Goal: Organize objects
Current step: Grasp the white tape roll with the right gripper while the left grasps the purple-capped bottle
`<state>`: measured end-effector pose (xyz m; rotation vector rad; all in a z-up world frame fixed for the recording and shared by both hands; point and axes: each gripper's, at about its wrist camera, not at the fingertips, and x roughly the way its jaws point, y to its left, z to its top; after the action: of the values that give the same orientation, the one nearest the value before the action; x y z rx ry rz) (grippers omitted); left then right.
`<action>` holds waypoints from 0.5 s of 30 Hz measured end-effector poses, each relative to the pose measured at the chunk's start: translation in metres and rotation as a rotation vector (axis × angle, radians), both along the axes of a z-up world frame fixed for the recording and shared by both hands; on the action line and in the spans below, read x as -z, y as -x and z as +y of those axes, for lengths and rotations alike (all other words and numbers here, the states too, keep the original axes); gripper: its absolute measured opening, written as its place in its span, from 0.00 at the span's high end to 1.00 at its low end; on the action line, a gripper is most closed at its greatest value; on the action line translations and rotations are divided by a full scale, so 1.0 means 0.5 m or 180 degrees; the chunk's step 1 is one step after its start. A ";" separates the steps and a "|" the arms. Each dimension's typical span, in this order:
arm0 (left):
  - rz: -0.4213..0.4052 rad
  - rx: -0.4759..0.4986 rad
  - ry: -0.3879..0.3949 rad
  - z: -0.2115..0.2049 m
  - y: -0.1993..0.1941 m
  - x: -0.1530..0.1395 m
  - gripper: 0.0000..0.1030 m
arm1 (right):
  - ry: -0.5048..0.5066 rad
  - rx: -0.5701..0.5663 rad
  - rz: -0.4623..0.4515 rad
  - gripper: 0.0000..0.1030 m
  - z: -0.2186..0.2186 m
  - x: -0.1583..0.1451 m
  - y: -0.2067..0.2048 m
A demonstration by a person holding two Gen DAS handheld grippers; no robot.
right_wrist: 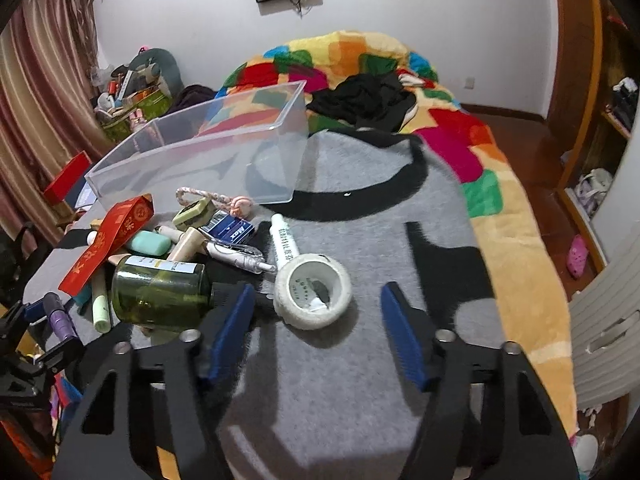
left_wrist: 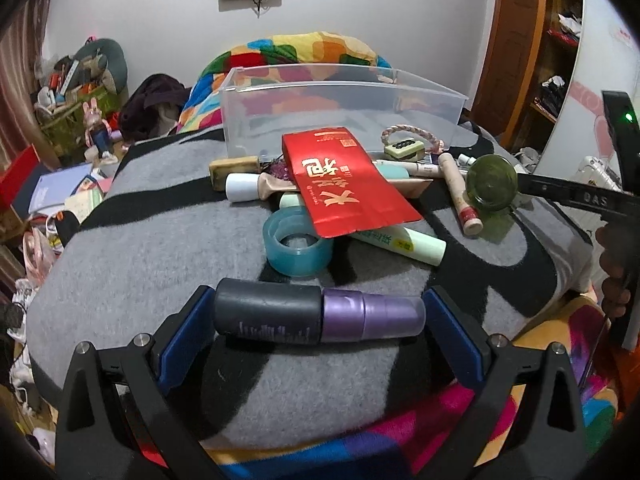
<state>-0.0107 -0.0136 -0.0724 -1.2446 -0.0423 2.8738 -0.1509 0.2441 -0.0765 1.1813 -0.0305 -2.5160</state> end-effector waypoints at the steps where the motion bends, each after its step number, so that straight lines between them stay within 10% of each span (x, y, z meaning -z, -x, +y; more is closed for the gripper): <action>1: 0.0010 0.0006 0.0012 0.001 -0.001 0.000 0.07 | 0.0013 -0.0003 -0.0016 0.51 -0.001 0.002 0.003; 15: 0.0095 -0.0063 0.0015 -0.035 -0.004 -0.085 0.12 | 0.0035 -0.0122 0.0114 0.64 -0.009 -0.028 -0.012</action>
<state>-0.0090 -0.0309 -0.0299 -1.2087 -0.0479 2.9101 -0.1451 0.2396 -0.0623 1.1217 -0.0125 -2.4998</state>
